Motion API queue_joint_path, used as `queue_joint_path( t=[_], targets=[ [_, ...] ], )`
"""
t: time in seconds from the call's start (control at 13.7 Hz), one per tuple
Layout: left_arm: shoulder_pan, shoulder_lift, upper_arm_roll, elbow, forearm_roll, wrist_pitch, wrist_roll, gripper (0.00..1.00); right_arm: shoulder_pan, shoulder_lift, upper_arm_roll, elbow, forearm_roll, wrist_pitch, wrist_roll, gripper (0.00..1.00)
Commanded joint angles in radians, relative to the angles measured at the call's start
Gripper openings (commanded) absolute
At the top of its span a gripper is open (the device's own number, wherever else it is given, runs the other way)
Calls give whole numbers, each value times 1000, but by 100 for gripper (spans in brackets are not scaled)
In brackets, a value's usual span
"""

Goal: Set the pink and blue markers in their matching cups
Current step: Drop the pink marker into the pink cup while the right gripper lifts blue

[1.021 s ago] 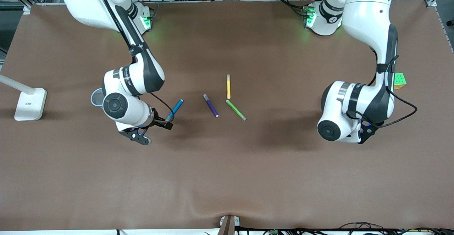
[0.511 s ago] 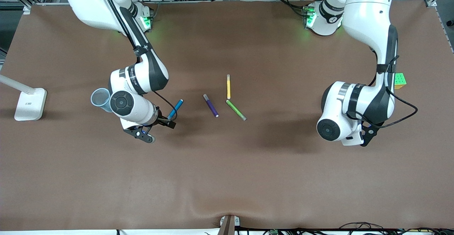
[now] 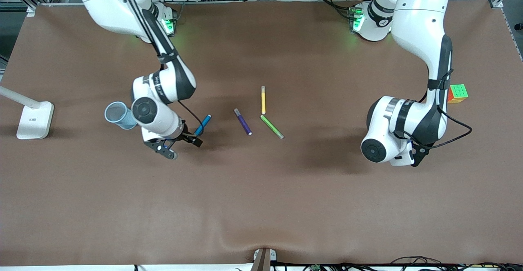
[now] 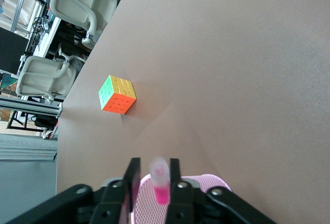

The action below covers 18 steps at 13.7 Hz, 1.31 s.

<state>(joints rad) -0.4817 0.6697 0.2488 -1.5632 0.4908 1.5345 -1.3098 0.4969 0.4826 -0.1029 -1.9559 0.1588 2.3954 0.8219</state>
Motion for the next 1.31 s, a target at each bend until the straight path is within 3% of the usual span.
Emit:
queue_joint_path(
  t=[0.0, 0.29, 0.51, 0.66, 0.8, 1.02, 1.24],
  targets=[
    [-9, -21, -3, -12, 25, -7, 4, 100, 42, -44, -8, -89, 1, 39, 59, 100],
    [-6, -123, -3, 2, -4, -28, 203, 100, 29, -12, -8, -109, -1, 60, 56, 100],
    [8, -217, -2, 67, -102, -86, 445, 100, 17, 17, -8, -109, 1, 111, 48, 100],
    [12, -263, 4, 118, -190, -115, 578, 100, 11, 30, -8, -109, -1, 137, 45, 74],
    [20, -329, 1, 124, -257, -125, 653, 100, 11, 33, -8, -109, -1, 136, 33, 0],
    [95, -455, -3, 129, -398, -126, 829, 100, 11, 34, -6, -103, -1, 128, 28, 0],
    [147, -554, 0, 132, -429, -154, 964, 100, 9, 7, -11, -86, -4, 119, -18, 0]
  ],
)
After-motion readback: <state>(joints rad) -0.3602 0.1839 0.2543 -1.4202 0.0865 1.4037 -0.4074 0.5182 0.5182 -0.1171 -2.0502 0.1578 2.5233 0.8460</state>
